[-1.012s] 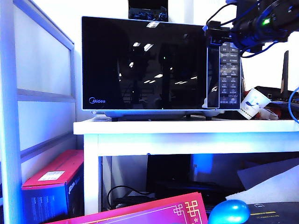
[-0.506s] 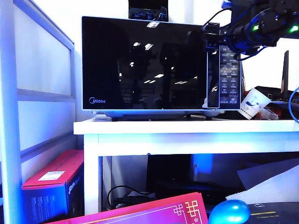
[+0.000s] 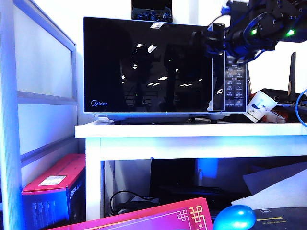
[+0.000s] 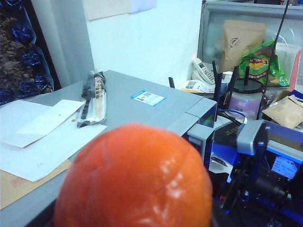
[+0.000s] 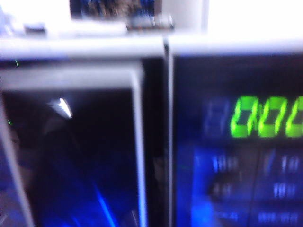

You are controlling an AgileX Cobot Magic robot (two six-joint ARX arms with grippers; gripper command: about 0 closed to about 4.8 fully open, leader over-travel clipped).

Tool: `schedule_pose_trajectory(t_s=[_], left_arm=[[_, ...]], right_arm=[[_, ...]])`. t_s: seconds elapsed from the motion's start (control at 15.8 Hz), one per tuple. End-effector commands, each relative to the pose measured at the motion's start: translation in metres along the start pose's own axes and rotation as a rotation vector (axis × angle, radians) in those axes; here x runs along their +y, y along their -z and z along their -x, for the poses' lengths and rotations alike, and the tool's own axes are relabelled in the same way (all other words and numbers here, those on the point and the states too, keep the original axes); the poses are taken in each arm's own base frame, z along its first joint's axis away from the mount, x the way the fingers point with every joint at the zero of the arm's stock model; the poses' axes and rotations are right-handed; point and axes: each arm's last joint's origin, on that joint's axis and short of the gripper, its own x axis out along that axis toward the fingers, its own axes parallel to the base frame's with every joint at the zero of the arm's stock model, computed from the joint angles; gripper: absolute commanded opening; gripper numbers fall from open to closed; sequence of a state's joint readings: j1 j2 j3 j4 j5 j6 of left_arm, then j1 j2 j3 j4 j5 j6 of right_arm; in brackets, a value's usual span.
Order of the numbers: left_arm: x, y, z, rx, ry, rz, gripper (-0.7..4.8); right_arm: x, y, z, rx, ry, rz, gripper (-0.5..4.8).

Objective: Open the microwave door, place the orange inside the microwave, then close the microwave door.

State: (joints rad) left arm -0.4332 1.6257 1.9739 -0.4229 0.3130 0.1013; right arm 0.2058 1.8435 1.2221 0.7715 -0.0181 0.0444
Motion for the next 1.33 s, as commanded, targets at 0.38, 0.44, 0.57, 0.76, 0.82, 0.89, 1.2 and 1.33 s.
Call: schedule_pose_trajectory(t_s=[0.38,0.44,0.57,0.76,0.82,0.89,1.2,1.33], left_arm=[[-0.0010,-0.0025,0.0021,-0.009,0.005,-0.007,1.91],[-0.0010,-0.0024,0.0021,-0.008,0.005,-0.006,1.91],[-0.0010,-0.0024,0.0021,-0.007,0.005,-0.006,1.91],[-0.0010,-0.0022,0.0021,-0.006,0.006,-0.006,1.91],[-0.0010,-0.0022,0.0021,-0.006,0.006,-0.006,1.91],[-0.0010,-0.0023,0.0021,-0.006,0.005,-0.006,1.91],[-0.0010,-0.0022,0.0021,-0.006,0.006,-0.006,1.91],[-0.0010,-0.0022,0.0021,-0.006,0.006,-0.006,1.91]], right_arm=[[0.0010,-0.0011,-0.0005,0.005,-0.008,-0.005,2.64],[0.0010,-0.0008,-0.0005,0.007,-0.008,-0.005,2.64],[0.0010,-0.0009,-0.0005,0.007,-0.008,-0.005,2.64],[0.0010,-0.0009,-0.0005,0.006,-0.008,-0.005,2.58],[0.0010,-0.0009,-0.0005,0.007,-0.008,-0.005,1.73],[0.0010,-0.0009,-0.0005,0.006,-0.008,-0.005,1.06],[0.0012,-0.0020,0.0004,0.019,-0.012,-0.005,1.08],[0.0015,-0.0070,0.0037,0.052,-0.010,-0.006,1.07]])
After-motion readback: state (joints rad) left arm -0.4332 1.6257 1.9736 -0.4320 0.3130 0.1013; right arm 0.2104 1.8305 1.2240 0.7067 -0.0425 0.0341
